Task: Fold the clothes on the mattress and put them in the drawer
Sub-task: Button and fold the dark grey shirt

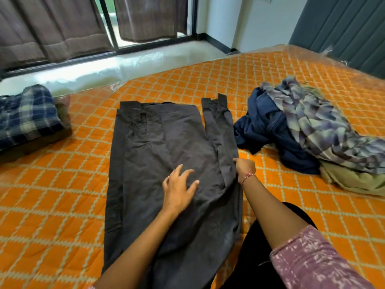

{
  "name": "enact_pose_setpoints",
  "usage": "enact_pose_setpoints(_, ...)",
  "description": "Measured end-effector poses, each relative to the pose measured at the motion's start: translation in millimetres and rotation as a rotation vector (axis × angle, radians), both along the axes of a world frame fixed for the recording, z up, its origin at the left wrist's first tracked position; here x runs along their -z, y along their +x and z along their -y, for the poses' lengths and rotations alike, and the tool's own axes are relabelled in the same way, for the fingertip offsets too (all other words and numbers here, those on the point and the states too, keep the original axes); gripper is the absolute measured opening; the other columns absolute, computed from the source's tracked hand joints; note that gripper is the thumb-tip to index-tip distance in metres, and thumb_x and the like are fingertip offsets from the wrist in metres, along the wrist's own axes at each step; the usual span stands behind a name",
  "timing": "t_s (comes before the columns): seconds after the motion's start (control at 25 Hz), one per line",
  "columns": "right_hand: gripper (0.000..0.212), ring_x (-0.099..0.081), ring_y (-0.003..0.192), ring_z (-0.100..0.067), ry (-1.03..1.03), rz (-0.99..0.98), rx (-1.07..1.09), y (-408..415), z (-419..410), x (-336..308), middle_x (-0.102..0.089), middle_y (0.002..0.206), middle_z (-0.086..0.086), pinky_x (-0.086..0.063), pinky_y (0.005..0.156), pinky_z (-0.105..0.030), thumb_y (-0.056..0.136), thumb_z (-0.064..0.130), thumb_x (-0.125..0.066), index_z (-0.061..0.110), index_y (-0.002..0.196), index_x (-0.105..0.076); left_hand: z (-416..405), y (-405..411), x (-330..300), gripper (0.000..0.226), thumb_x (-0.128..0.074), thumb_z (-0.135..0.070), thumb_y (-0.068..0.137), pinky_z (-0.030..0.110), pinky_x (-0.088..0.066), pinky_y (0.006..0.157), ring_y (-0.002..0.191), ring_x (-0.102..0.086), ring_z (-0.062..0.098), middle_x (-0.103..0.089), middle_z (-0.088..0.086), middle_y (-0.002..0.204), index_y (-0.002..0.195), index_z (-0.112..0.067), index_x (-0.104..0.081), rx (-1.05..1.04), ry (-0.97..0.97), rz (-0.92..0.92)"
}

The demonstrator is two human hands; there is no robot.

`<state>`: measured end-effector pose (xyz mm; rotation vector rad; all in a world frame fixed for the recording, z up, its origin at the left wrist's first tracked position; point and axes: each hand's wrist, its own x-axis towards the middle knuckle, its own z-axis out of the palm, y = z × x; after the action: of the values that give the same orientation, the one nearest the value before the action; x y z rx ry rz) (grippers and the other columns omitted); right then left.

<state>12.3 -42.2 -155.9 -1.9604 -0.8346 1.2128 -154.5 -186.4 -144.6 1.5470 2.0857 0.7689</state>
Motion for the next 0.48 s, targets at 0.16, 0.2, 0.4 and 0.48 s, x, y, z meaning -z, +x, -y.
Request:
enact_pose_setpoints(0.16, 0.023, -0.049, 0.077, -0.012, 0.435, -0.428, 0.014, -28.2, 3.8, -58.6, -0.057, 0.081, -0.004, -0.042, 0.072, -0.031, 0.089, 0.003, -0.056, 0.013, 0.069, -0.058, -41.6, -4.0, -56.7, 0.01, -0.054, -0.013, 0.095, 0.027, -0.045, 0.07, 0.073, -0.064, 0.003, -0.066, -0.001, 0.087, 0.095, -0.018, -0.063, -0.168, 0.103, 0.888)
enact_pose_setpoints(0.2, 0.015, -0.054, 0.087, -0.011, 0.551, -0.446, -0.128, -47.8, 16.5, -78.0, -0.062, 0.096, -0.004, -0.045, 0.079, -0.023, 0.088, 0.001, -0.056, 0.01, 0.079, -0.063, -47.7, -13.9, -71.9, 0.013, -0.049, -0.02, 0.097, 0.024, -0.043, 0.067, 0.07, -0.063, 0.001, -0.065, -0.002, 0.086, 0.094, -0.022, -0.061, -0.195, 0.109, 0.987)
enact_pose_setpoints(0.4, 0.019, -0.043, 0.13, -0.029, 0.971, 0.076, -1.143, -159.2, 112.2, -97.6, -0.056, 0.13, -0.016, -0.025, 0.112, -0.046, 0.069, 0.022, -0.058, 0.01, 0.066, -0.072, -25.1, -126.1, -109.5, 0.03, -0.05, -0.043, 0.083, 0.025, -0.051, 0.06, 0.066, -0.065, 0.011, -0.069, 0.002, 0.083, 0.09, -0.021, -0.069, -0.074, -0.139, 1.249)
enact_pose_setpoints(0.48, 0.034, -0.049, 0.118, -0.031, 0.892, 0.203, -1.44, -175.1, 150.2, -74.6, -0.061, 0.112, -0.017, -0.031, 0.107, -0.049, 0.068, 0.037, -0.049, 0.012, 0.066, -0.073, 0.7, -152.1, -84.8, 0.016, -0.057, -0.016, 0.088, 0.023, -0.05, 0.054, 0.058, -0.063, 0.01, -0.067, 0.007, 0.078, 0.081, -0.016, -0.072, -0.098, -0.381, 0.928)
